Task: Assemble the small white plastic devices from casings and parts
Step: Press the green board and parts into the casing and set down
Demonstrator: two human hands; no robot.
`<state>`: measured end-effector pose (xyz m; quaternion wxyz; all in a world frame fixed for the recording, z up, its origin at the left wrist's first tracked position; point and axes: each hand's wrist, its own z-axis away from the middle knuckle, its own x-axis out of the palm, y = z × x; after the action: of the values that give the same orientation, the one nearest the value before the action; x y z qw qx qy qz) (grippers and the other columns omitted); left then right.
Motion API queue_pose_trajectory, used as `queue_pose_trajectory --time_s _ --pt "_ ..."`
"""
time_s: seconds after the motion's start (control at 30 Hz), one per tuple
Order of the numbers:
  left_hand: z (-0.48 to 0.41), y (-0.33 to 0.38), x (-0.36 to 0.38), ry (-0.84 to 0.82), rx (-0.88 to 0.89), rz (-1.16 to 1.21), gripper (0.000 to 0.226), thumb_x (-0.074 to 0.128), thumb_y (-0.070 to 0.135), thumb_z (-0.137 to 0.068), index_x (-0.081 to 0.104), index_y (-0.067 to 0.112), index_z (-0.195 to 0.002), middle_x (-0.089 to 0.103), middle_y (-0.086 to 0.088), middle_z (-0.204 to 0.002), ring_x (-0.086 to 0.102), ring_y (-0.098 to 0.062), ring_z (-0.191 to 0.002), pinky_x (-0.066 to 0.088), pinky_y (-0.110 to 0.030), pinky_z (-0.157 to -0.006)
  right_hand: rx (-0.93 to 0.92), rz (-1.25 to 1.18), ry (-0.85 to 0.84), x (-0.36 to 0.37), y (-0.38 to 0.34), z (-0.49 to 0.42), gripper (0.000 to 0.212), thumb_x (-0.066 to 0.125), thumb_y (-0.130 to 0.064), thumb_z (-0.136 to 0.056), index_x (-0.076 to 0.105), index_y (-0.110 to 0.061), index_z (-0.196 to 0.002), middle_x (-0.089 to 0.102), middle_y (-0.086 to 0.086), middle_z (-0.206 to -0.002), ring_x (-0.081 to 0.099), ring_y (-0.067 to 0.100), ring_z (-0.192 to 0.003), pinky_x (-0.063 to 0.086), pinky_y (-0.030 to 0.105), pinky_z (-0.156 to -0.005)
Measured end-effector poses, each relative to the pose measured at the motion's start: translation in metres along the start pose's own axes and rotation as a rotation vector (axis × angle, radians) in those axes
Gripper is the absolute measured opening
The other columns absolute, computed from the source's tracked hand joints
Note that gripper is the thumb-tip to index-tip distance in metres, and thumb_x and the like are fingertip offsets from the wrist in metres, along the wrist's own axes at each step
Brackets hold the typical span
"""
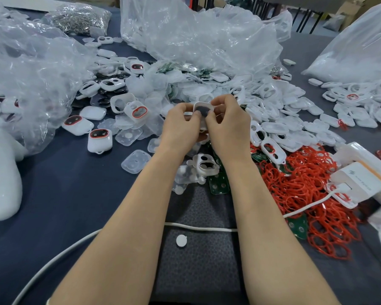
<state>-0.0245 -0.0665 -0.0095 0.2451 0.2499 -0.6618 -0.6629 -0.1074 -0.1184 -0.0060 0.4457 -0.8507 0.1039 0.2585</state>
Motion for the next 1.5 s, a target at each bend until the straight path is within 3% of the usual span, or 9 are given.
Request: queue_pose_trajectory --time_s 0.3,0.47,0.67,0.87,1.0,1.1,1.2,1.3,1.5 --pt "0.002 0.003 -0.001 0.033 0.022 -0.084 0.016 0.049 0.013 -0.098 0.058 0.013 -0.112 0.067 -0.01 -0.105 0.066 -0.022 -0.098 0.059 -0.04 -0.081 0.1 -0.168 -0.02 -0.002 -0.003 -0.001 0.014 0.06 -0.012 -0.089 0.061 -0.011 -0.103 0.059 -0.009 -0.081 0.058 0.009 -0.078 0.047 0.018 -0.068" --pt "0.003 0.004 -0.001 0.016 0.041 -0.086 0.018 0.048 0.011 -0.098 0.059 0.013 -0.112 0.067 -0.011 -0.108 0.066 -0.025 -0.1 0.054 -0.047 -0.089 0.232 -0.345 -0.075 -0.005 -0.001 -0.005 0.01 0.062 -0.013 -0.089 0.063 -0.015 -0.099 0.068 0.0 -0.093 0.065 0.013 -0.088 0.053 0.022 -0.071" --pt "0.002 0.001 -0.003 0.005 0.026 -0.046 0.016 0.05 0.01 -0.097 0.059 0.016 -0.11 0.07 -0.013 -0.097 0.069 -0.027 -0.092 0.057 -0.048 -0.084 0.25 -0.372 -0.081 -0.005 -0.001 -0.006 0.009 0.062 -0.012 -0.089 0.063 -0.014 -0.097 0.068 0.002 -0.093 0.066 0.017 -0.087 0.056 0.029 -0.074" --pt "0.004 0.004 -0.003 -0.006 0.012 0.04 0.023 0.05 0.007 -0.097 0.057 0.013 -0.118 0.068 -0.02 -0.099 0.071 -0.028 -0.085 0.06 -0.045 -0.075 0.202 -0.339 -0.071 -0.007 -0.001 -0.005 0.008 0.064 -0.013 -0.088 0.064 -0.015 -0.096 0.066 -0.007 -0.087 0.063 0.006 -0.082 0.052 0.018 -0.069" --pt "0.003 0.009 -0.009 0.061 -0.017 0.202 0.015 0.05 0.006 -0.097 0.055 0.02 -0.102 0.067 -0.017 -0.099 0.072 -0.02 -0.068 0.059 -0.026 -0.059 0.238 -0.316 -0.042 -0.015 0.002 -0.008 0.005 0.063 -0.019 -0.088 0.065 -0.022 -0.092 0.067 -0.007 -0.086 0.064 0.011 -0.084 0.053 0.021 -0.073" --pt "-0.001 0.013 -0.019 0.178 -0.078 0.431 0.012 0.051 0.007 -0.098 0.051 0.019 -0.099 0.065 -0.016 -0.099 0.071 -0.014 -0.062 0.054 -0.019 -0.051 0.282 -0.232 0.028 -0.026 0.005 -0.012 0.012 0.057 -0.012 -0.087 0.063 -0.023 -0.088 0.069 0.004 -0.091 0.064 0.022 -0.083 0.055 0.04 -0.08" --pt "-0.003 0.013 -0.022 0.229 -0.11 0.535 0.009 0.049 0.009 -0.099 0.051 0.014 -0.105 0.066 -0.018 -0.101 0.071 -0.013 -0.062 0.052 -0.017 -0.05 0.254 -0.117 -0.082 -0.031 0.004 -0.012 0.019 0.054 -0.009 -0.084 0.062 -0.025 -0.081 0.07 0.009 -0.087 0.059 0.017 -0.071 0.053 0.033 -0.068" --pt "-0.004 0.012 -0.021 0.22 -0.129 0.548 0.017 0.049 0.01 -0.099 0.049 0.011 -0.116 0.065 -0.02 -0.108 0.072 -0.014 -0.064 0.052 -0.018 -0.052 0.212 0.104 -0.293 -0.033 0.003 -0.009 0.017 0.055 -0.01 -0.085 0.069 -0.018 -0.089 0.061 -0.007 -0.074 0.054 0.009 -0.067 0.042 0.017 -0.059" --pt "-0.002 0.013 -0.016 0.192 -0.117 0.468 0.015 0.05 0.004 -0.097 0.049 0.014 -0.109 0.065 -0.018 -0.104 0.071 -0.013 -0.062 0.052 -0.017 -0.051 0.198 0.422 -0.458 -0.029 0.001 -0.004 0.019 0.061 -0.014 -0.085 0.072 -0.012 -0.1 0.069 0.007 -0.094 0.062 0.022 -0.085 0.053 0.032 -0.076"
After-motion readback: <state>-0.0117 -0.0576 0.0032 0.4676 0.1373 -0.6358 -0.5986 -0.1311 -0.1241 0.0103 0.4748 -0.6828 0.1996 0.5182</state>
